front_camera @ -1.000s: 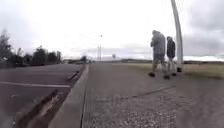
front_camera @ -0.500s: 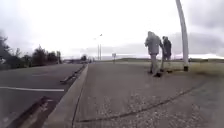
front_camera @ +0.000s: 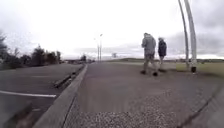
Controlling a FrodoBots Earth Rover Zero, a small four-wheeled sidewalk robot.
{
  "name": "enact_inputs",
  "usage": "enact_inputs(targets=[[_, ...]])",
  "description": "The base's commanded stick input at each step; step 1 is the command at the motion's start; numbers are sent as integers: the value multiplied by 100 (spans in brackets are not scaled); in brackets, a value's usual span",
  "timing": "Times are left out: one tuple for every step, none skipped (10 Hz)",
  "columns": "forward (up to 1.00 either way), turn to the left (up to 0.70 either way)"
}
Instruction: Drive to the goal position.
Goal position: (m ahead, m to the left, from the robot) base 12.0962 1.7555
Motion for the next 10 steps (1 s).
enact_inputs(targets=[[100,0],[100,0],[100,0],[100,0],[100,0],[100,0],[100,0],[100,0],[100,0],[100,0]])
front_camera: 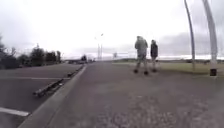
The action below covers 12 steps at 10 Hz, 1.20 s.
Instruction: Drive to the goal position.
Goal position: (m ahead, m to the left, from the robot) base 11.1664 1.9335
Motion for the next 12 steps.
enact_inputs(targets=[[100,0],[100,0],[100,0],[100,0],[100,0],[100,0],[100,0],[100,0],[100,0],[100,0],[100,0],[100,0]])
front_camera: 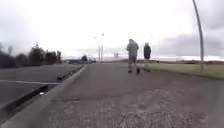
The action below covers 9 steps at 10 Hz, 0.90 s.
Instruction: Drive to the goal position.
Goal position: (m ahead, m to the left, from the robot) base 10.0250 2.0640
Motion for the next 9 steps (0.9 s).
enact_inputs(targets=[[100,0],[100,0],[100,0],[100,0],[100,0],[100,0],[100,0],[100,0],[100,0]])
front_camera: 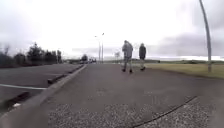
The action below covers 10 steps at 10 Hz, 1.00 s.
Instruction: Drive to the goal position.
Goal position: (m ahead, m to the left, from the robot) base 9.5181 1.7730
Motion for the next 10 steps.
enact_inputs(targets=[[100,0],[100,0],[100,0],[100,0],[100,0],[100,0],[100,0],[100,0],[100,28],[100,15]])
